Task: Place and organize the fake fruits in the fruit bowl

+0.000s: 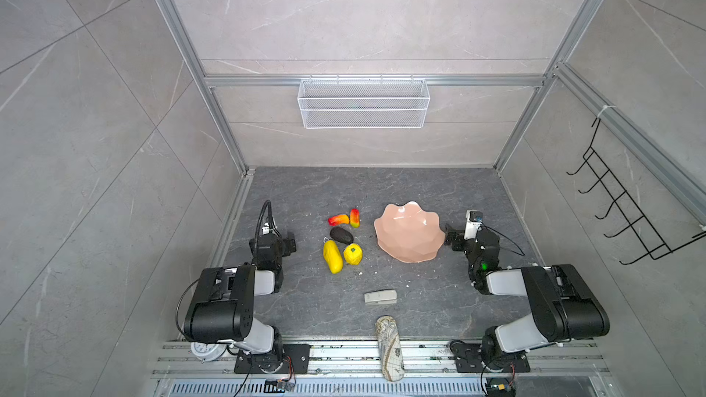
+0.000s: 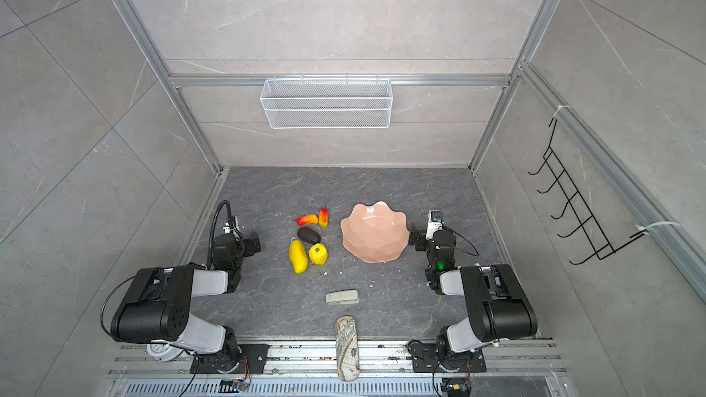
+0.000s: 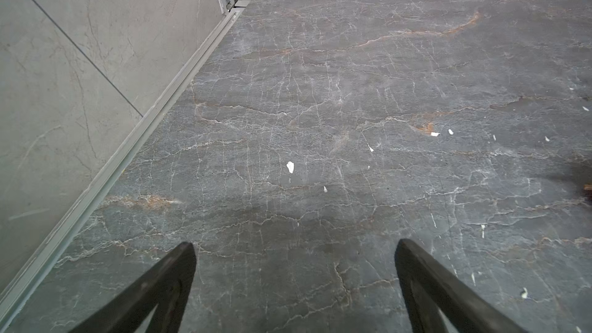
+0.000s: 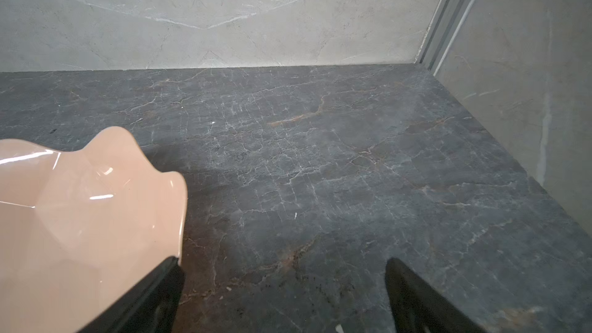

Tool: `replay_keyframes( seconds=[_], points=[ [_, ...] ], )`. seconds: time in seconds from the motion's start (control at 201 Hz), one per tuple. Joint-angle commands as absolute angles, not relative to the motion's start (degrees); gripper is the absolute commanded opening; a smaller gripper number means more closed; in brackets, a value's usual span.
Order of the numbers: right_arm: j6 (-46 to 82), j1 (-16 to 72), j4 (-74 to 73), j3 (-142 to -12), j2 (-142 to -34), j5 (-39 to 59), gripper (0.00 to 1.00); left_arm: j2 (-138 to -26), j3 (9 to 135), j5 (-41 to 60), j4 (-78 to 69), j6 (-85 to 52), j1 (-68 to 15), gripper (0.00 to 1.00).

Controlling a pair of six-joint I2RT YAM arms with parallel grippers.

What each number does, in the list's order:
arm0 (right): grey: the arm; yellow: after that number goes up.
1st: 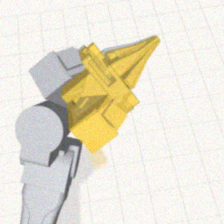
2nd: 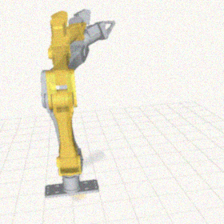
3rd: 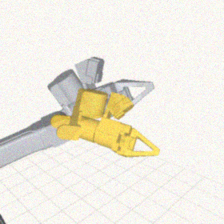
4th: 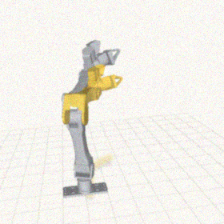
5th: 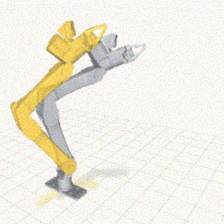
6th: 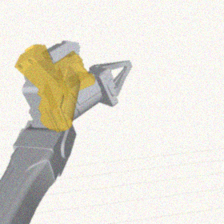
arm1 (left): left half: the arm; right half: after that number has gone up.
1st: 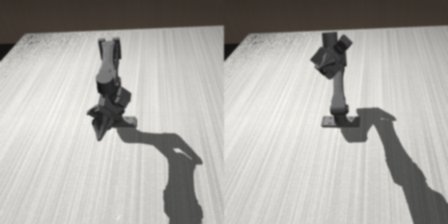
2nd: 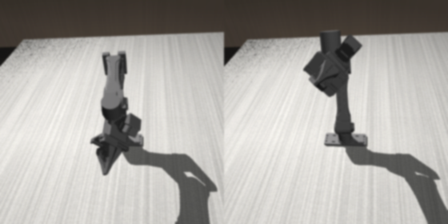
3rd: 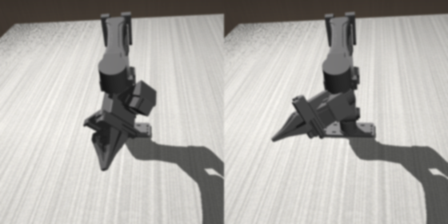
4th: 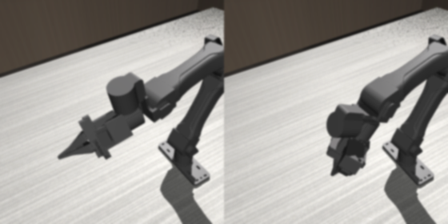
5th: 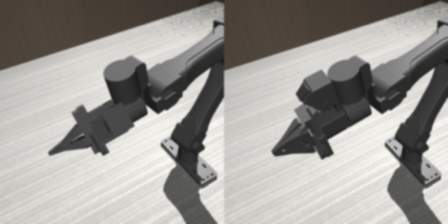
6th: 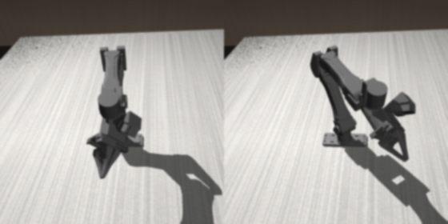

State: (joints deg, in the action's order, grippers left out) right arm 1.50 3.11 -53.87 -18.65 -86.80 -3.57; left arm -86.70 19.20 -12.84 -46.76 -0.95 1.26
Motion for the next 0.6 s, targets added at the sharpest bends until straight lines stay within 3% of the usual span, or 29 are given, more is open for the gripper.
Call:
replay_keyframes(
  seconds=[0.0,0.592],
  points=[
    [1.75,3.03,-53.09,-19.86,-87.36,-2.9,1.0,-86.04,20.2,-11.95,-49.49,-1.89,1.32,1.0],
    [2.19,2.46,-52.21,-20.36,-87.35,-1.93,1.0,-85.93,20.48,-10.12,-49.05,-2.2,2.07,1.0]
  ],
)
